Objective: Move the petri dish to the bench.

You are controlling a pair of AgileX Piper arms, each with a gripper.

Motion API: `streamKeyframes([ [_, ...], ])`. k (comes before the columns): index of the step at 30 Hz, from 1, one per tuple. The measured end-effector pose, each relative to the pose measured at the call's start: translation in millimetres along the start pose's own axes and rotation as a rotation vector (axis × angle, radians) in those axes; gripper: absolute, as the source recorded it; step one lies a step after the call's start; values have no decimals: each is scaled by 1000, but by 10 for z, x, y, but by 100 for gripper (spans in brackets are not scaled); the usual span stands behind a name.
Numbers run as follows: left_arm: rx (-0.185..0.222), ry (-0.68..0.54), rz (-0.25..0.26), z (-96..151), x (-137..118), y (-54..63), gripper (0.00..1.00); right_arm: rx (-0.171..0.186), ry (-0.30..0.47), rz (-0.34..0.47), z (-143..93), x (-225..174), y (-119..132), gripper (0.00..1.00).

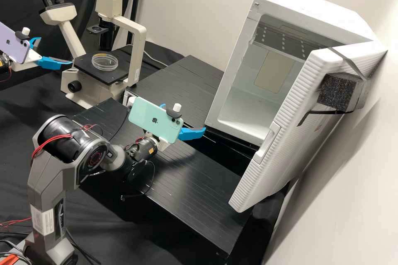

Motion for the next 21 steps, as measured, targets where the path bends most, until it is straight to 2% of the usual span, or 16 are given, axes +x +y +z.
streamKeyframes([
  [9,0,0,0,0,0,0,100,0,0,0,9,-16,-9,100],
  [14,0,0,0,0,0,0,100,35,13,7,7,-207,-20,100],
  [17,0,0,0,0,0,0,100,49,64,15,-91,-388,-26,100],
  [20,0,0,0,0,0,0,100,59,153,3,-278,-596,-84,100],
  [21,0,0,0,0,0,0,100,64,205,-8,-404,-686,-122,100],
])
